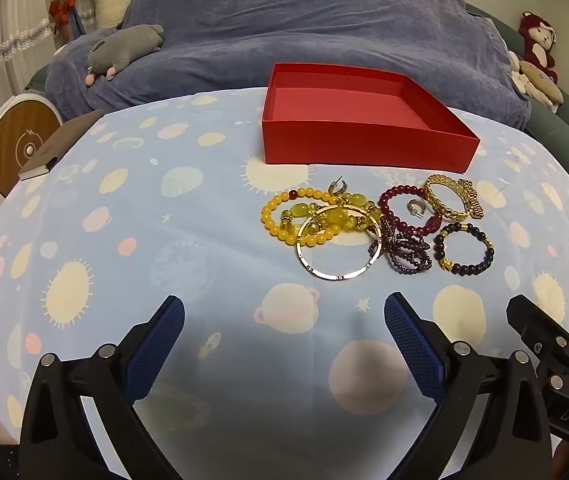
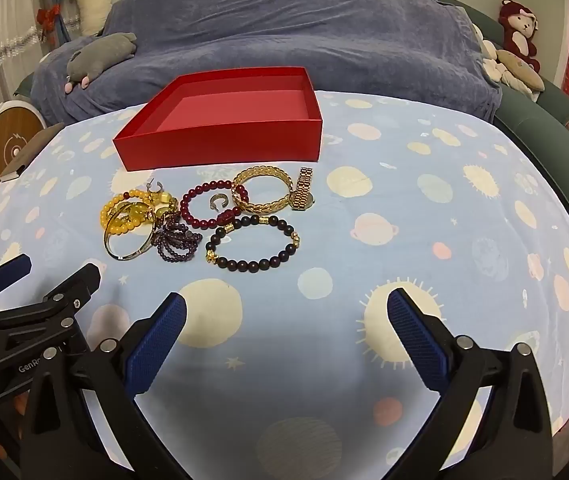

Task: Organize jewelry

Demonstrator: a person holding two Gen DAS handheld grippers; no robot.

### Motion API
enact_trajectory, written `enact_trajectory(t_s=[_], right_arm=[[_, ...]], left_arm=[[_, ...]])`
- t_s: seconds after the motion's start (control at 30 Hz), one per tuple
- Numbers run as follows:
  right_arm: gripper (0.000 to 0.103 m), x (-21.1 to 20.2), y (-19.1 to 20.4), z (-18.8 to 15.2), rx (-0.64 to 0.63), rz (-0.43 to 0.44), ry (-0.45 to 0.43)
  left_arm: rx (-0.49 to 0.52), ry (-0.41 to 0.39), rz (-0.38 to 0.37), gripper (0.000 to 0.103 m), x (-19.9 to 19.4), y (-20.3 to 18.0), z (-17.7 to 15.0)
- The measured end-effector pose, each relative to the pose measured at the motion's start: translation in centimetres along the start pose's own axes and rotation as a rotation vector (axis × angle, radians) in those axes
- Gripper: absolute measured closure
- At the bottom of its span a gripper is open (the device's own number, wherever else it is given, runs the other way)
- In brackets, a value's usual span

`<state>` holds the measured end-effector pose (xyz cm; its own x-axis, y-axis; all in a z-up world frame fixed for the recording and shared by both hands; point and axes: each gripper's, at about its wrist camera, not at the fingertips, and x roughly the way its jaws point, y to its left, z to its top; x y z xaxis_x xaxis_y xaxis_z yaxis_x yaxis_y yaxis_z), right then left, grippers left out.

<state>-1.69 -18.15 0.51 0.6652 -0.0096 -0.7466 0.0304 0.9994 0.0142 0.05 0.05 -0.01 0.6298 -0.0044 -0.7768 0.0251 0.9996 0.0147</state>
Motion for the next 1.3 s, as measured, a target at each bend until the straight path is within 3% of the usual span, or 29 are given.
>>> enact_trajectory(t_s=[1.3], right_arm=[[0.007, -0.01, -0.4, 0.01, 0.006, 0.001, 0.003]], left_arm=[[0.009, -0.009, -0.005, 0.007, 0.01, -0.15, -0.06]])
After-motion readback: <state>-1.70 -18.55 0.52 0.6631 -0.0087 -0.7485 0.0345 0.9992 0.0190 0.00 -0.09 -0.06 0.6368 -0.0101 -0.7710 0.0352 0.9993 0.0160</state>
